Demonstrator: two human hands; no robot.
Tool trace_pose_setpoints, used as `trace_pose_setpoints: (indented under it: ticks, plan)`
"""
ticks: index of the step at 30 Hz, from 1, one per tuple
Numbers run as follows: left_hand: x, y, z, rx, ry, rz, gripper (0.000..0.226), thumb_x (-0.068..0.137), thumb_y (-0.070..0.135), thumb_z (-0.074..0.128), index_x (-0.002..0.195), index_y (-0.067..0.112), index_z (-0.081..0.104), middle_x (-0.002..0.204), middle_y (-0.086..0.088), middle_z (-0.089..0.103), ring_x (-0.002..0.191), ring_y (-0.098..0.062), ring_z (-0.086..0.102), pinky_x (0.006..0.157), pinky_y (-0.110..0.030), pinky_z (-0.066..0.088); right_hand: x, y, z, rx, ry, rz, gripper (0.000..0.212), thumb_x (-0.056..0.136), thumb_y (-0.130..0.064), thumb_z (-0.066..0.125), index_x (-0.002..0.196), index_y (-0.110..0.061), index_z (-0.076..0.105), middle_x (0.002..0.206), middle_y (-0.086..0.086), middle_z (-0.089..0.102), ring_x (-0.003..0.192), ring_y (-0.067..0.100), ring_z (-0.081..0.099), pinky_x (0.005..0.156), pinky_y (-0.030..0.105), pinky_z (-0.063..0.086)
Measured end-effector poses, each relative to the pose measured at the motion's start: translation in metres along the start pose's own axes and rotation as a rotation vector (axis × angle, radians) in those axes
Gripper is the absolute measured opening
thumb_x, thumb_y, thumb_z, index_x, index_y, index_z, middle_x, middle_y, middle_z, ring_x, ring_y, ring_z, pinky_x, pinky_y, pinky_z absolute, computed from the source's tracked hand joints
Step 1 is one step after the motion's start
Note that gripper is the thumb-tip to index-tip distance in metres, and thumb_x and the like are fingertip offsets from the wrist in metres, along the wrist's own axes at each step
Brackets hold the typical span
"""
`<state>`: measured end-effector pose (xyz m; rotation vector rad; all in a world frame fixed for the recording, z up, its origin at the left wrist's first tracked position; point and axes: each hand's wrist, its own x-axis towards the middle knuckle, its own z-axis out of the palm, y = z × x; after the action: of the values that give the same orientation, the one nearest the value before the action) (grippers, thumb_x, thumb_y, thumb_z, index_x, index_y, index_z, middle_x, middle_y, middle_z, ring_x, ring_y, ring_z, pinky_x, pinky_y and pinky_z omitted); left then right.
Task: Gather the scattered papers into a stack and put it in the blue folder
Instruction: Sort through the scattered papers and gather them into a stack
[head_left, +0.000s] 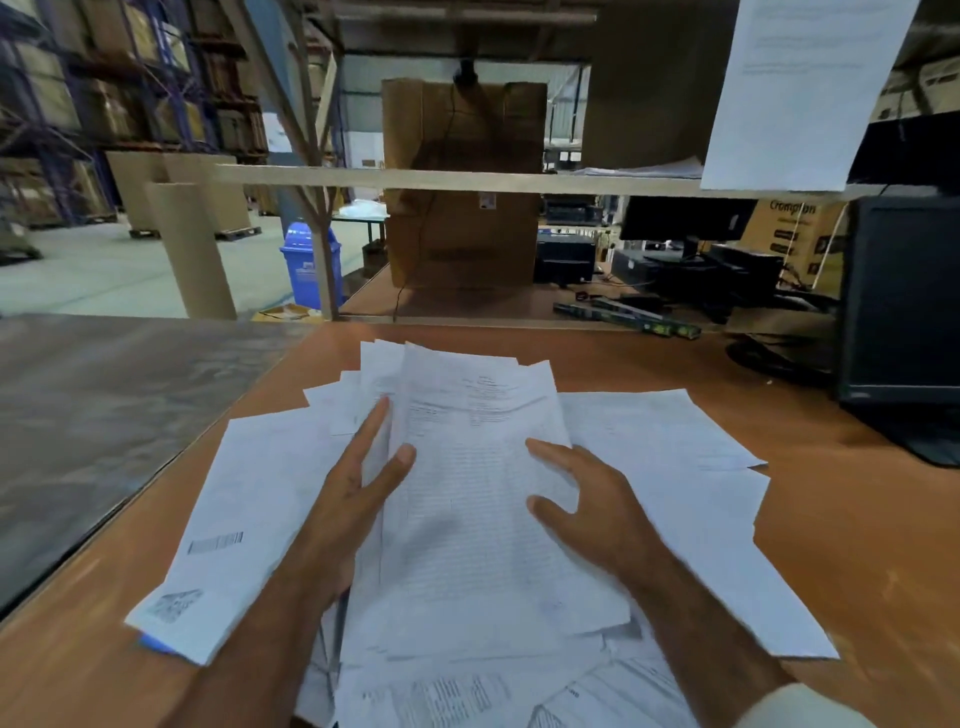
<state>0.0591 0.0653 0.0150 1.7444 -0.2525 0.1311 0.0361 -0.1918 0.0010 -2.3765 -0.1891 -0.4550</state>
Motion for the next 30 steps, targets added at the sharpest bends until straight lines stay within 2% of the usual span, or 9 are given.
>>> trace_pose_setpoints:
  ticks: [4,8,11,14,18,22,26,28,30]
  plan:
    - [0.002,0.001,-0.003,0.101,0.008,-0.035,0.096,0.073,0.077,0.065,0.151,0.063,0.011,0.167,0.027,0.010,0.155,-0.014,0.019,0.122,-0.051,0.023,0.000,0.001,0.006,-0.013,0.033,-0.009,0.061,0.087,-0.024,0.077,0.144,-0.026,0.056,0.140,-0.011,0.057,0.118,-0.005,0.044,0.090,-0.011,0.018]
    - [-0.001,-0.002,0.000,0.131,0.000,0.011,0.085,0.084,0.049,0.073,0.146,0.064,0.016,0.163,0.029,0.016,0.139,0.003,0.023,0.121,-0.042,0.027,-0.001,0.001,0.008,-0.005,0.034,-0.002,0.062,0.086,-0.026,0.078,0.144,-0.025,0.056,0.141,-0.009,0.058,0.121,-0.001,0.048,0.092,-0.009,0.019]
    - [-0.002,-0.005,0.001,0.019,-0.068,0.038,0.068,0.090,0.029,0.075,0.142,0.057,0.043,0.149,0.039,0.037,0.129,0.013,0.042,0.113,-0.029,0.036,-0.001,-0.004,0.015,-0.005,-0.001,-0.017,0.064,0.085,-0.040,0.075,0.144,-0.031,0.053,0.142,-0.010,0.057,0.130,0.010,0.051,0.108,0.012,0.034]
    - [-0.004,-0.013,0.000,-0.061,-0.133,0.043,0.050,0.093,-0.001,0.068,0.123,0.037,0.073,0.133,0.030,0.063,0.123,0.006,0.057,0.109,-0.030,0.049,-0.003,-0.010,0.018,-0.068,-0.046,-0.015,0.071,0.082,-0.057,0.060,0.148,-0.038,0.044,0.146,-0.012,0.051,0.135,0.016,0.045,0.114,0.043,0.037]
    - [0.002,-0.023,-0.012,-0.107,-0.091,0.031,0.050,0.090,-0.014,0.061,0.116,0.024,0.078,0.131,0.021,0.068,0.123,-0.001,0.060,0.098,-0.020,0.052,0.003,0.000,-0.009,-0.131,-0.090,0.137,0.077,0.090,-0.072,0.051,0.155,-0.039,0.028,0.159,-0.012,0.033,0.143,0.016,0.034,0.114,0.051,0.031]
    - [0.013,-0.035,-0.030,-0.131,0.017,0.036,0.049,0.088,-0.017,0.061,0.116,0.020,0.078,0.134,0.008,0.068,0.129,-0.016,0.059,0.109,-0.042,0.046,-0.009,0.032,-0.046,-0.459,-0.236,0.416,0.087,0.085,-0.084,0.039,0.156,-0.036,0.026,0.166,-0.008,0.023,0.152,0.022,0.022,0.116,0.058,0.020]
    - [0.013,-0.039,-0.031,-0.134,0.035,0.004,0.048,0.087,-0.018,0.060,0.114,0.017,0.078,0.132,0.005,0.069,0.127,-0.019,0.060,0.111,-0.048,0.046,-0.019,0.036,-0.043,-0.502,-0.318,0.514,0.109,0.074,-0.095,0.038,0.159,-0.030,0.020,0.170,-0.003,0.014,0.155,0.027,0.015,0.120,0.059,0.014]
    - [0.012,-0.039,-0.030,-0.134,0.018,-0.002,0.047,0.087,-0.018,0.059,0.113,0.017,0.079,0.131,0.006,0.070,0.126,-0.019,0.060,0.110,-0.048,0.046,-0.015,0.037,-0.039,-0.481,-0.278,0.524,0.105,0.075,-0.092,0.043,0.157,-0.030,0.026,0.168,-0.003,0.021,0.153,0.026,0.021,0.119,0.058,0.017]
    - [0.011,-0.040,-0.030,-0.136,0.009,0.004,0.047,0.088,-0.017,0.059,0.113,0.017,0.079,0.131,0.006,0.070,0.127,-0.018,0.060,0.109,-0.046,0.047,-0.015,0.038,-0.038,-0.455,-0.193,0.507,0.086,0.080,-0.084,0.050,0.149,-0.032,0.040,0.156,-0.003,0.042,0.142,0.025,0.040,0.113,0.055,0.029]
